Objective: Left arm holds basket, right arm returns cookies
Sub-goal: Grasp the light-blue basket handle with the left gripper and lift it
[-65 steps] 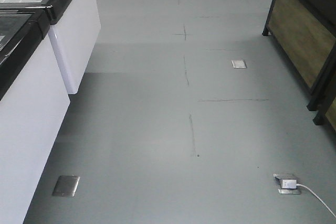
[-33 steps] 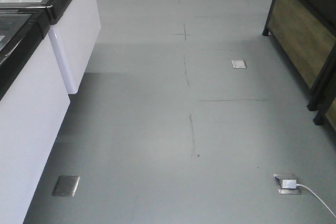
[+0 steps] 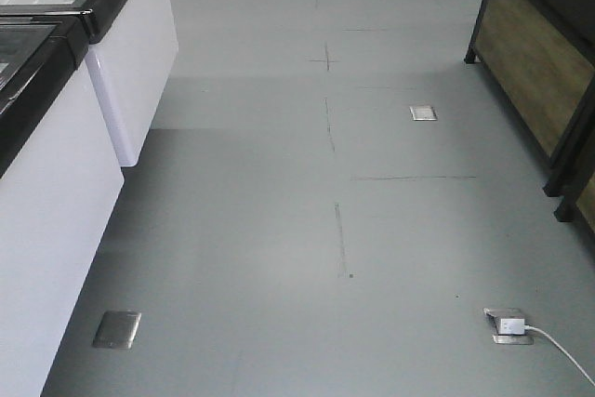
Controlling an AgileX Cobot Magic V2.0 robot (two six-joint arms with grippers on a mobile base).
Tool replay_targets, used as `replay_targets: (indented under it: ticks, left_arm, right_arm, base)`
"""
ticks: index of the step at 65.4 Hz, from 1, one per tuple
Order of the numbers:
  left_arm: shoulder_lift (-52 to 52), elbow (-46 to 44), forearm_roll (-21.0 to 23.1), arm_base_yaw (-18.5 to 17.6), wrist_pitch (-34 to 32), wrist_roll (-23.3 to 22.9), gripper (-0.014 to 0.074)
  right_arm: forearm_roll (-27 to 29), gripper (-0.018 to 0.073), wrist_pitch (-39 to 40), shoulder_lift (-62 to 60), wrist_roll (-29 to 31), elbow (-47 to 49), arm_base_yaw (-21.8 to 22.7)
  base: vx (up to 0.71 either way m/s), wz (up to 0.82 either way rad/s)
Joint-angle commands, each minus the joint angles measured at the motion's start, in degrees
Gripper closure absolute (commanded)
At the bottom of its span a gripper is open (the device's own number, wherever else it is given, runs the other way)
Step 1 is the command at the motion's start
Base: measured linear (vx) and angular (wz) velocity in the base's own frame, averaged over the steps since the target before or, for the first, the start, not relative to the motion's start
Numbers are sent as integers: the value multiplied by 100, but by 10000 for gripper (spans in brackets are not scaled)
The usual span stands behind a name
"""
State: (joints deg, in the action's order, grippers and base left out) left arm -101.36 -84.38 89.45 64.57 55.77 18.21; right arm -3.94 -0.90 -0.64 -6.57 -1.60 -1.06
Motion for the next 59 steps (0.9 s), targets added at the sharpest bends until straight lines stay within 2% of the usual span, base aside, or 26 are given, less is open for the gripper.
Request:
replay_targets:
  ticks: [1, 3, 18, 24, 32, 38, 40, 59]
  left_arm:
    - [45, -206, 1126, -128, 185, 342, 69]
    - [-8, -206, 1277, -159, 227, 417, 69]
    - [-230, -336, 1271, -229, 282, 464, 77]
    - [-230, -336, 1271, -229, 255, 464, 119]
    - [-230, -336, 1271, -229, 258, 464, 300]
    - [-230, -336, 1271, -229, 307, 464, 549]
    - [-230, -336, 1271, -229, 358, 493, 605]
    - [-222, -585, 1271, -229, 622, 532, 603]
  right_arm:
    - [-41, 570, 416, -70, 51, -102, 44]
    - [-41, 570, 422, -70, 51, -102, 44]
    - [-41, 570, 422, -70, 51, -102, 44]
    - [-41, 570, 422, -70, 51, -102, 44]
    - [-41, 570, 422, -70, 51, -102, 44]
    - [-41, 570, 422, -70, 51, -102, 44]
    - [-41, 570, 422, -70, 51, -102, 44]
    - [-41, 570, 422, -70, 51, -102, 44]
  base:
    - [0, 0]
    - [0, 0]
    - [0, 0]
    - [0, 0]
    - [0, 0]
    - [0, 0]
    - [0, 0]
    - [0, 0]
